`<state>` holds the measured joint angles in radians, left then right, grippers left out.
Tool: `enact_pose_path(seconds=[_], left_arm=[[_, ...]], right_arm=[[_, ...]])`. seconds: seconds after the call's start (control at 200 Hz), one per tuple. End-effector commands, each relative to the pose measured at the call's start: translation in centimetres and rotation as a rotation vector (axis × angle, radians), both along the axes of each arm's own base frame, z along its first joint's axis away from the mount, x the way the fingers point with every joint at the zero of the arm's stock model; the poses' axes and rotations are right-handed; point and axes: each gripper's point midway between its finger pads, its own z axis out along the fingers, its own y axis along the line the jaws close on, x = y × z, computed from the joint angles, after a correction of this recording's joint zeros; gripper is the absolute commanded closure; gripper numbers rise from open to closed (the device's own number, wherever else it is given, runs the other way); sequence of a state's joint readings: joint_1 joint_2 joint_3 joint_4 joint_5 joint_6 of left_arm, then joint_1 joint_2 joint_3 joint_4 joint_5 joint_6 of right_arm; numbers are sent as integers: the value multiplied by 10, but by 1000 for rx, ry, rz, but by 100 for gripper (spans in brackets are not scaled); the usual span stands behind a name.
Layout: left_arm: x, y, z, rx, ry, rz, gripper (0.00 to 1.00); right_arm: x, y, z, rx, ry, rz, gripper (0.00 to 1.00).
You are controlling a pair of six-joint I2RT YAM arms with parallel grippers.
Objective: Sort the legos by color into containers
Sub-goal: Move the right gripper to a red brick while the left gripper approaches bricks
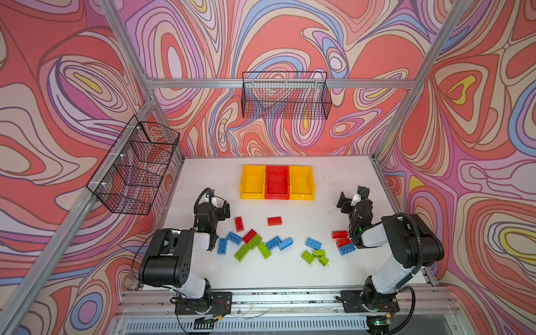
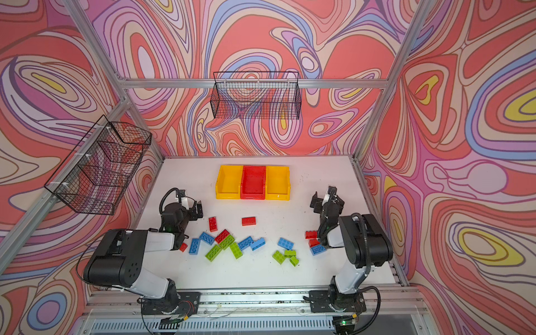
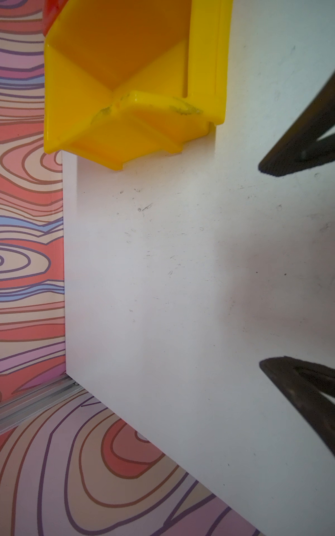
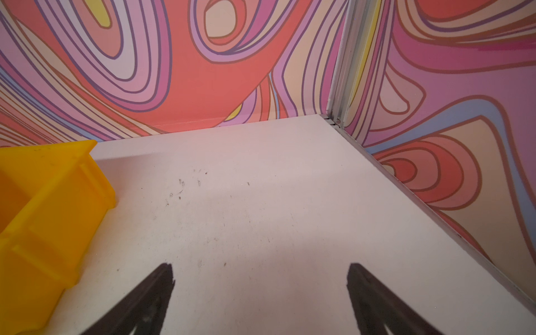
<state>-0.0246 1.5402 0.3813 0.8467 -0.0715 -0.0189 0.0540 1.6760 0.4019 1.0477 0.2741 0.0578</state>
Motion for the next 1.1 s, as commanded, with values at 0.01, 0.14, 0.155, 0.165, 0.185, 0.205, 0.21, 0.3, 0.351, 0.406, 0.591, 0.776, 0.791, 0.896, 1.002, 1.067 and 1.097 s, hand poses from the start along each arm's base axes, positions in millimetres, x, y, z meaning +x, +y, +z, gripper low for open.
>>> enact_pose_path(seconds=[0.01, 0.14, 0.155, 0.165, 0.185, 0.205, 0.21, 0.3, 0.351, 0.406, 0.591, 0.776, 0.791, 0.896, 1.002, 1.067, 1.097], left_arm=[[5, 6, 19, 6, -4, 24, 0], [2, 7, 42, 48, 1, 65, 0], [1, 7, 44, 61, 3, 76, 0], [1, 6, 46, 69, 1, 83, 0], [0, 5, 51, 80, -2, 92, 0], [-1, 2, 56, 83, -9, 93, 0], [-1, 2, 57, 83, -9, 93, 0], [-12, -20, 75, 47, -29, 63, 0], [-18, -40, 84, 37, -45, 20, 0], [-26, -58, 95, 32, -74, 3, 0], [-72, -116, 87, -77, 9, -124, 0], [-117, -108, 61, -165, 92, -81, 0], [-120, -106, 58, -171, 97, -76, 0], [-134, -93, 48, -200, 111, -37, 0], [-143, -84, 43, -206, 118, -14, 0], [-147, -82, 41, -211, 122, -8, 0], [-148, -80, 41, -212, 121, -3, 0]], right_arm=[[9, -9, 38, 9, 17, -75, 2], [16, 0, 60, 112, 143, -120, 2], [16, 1, 61, 115, 151, -125, 2], [15, 2, 61, 116, 163, -131, 2], [13, 9, 62, 118, 185, -124, 2], [13, 17, 61, 115, 212, -106, 2], [12, 20, 61, 115, 218, -99, 2], [0, 62, 55, 67, 337, -12, 3], [-10, 85, 47, 58, 399, 49, 6], [-25, 110, 40, 70, 453, 99, 8], [-68, 189, 22, 115, 546, 270, 10], [-83, 260, 2, 115, 631, 387, 9], [-83, 265, 1, 114, 636, 393, 9], [-81, 293, -13, 148, 675, 433, 9], [-80, 318, -23, 185, 693, 477, 9], [-80, 331, -33, 182, 713, 497, 9], [-80, 337, -38, 174, 726, 503, 9]])
